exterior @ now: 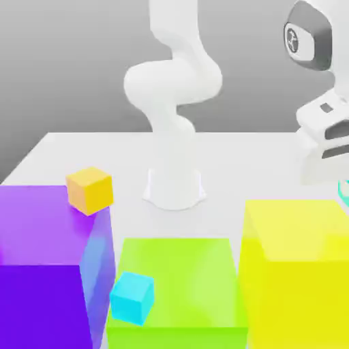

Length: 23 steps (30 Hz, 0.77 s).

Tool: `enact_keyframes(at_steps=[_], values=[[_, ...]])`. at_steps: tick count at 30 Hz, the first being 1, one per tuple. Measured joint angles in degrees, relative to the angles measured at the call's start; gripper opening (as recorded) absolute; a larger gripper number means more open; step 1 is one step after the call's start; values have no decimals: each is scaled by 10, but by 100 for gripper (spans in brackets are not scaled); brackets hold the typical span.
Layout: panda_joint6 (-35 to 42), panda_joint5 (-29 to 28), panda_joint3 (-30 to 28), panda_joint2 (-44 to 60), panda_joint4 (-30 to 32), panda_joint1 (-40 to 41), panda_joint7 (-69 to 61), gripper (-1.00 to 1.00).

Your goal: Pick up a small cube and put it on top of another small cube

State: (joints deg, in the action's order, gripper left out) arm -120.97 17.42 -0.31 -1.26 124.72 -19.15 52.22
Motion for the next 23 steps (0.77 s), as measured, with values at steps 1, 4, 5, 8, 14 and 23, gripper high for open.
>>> enact_keyframes(at_steps=[1, 4, 5, 8, 14, 23], values=[[6, -9, -11, 2, -9, 22, -15, -100], [24, -37, -42, 7, -36, 86, -58, -100], [30, -46, -53, 9, -45, 107, -72, -100], [47, -74, -83, 14, -71, 169, -116, -100], [81, -131, -143, 23, -124, 292, -201, -100], [-3, -155, -154, 57, -76, 341, -231, 100]])
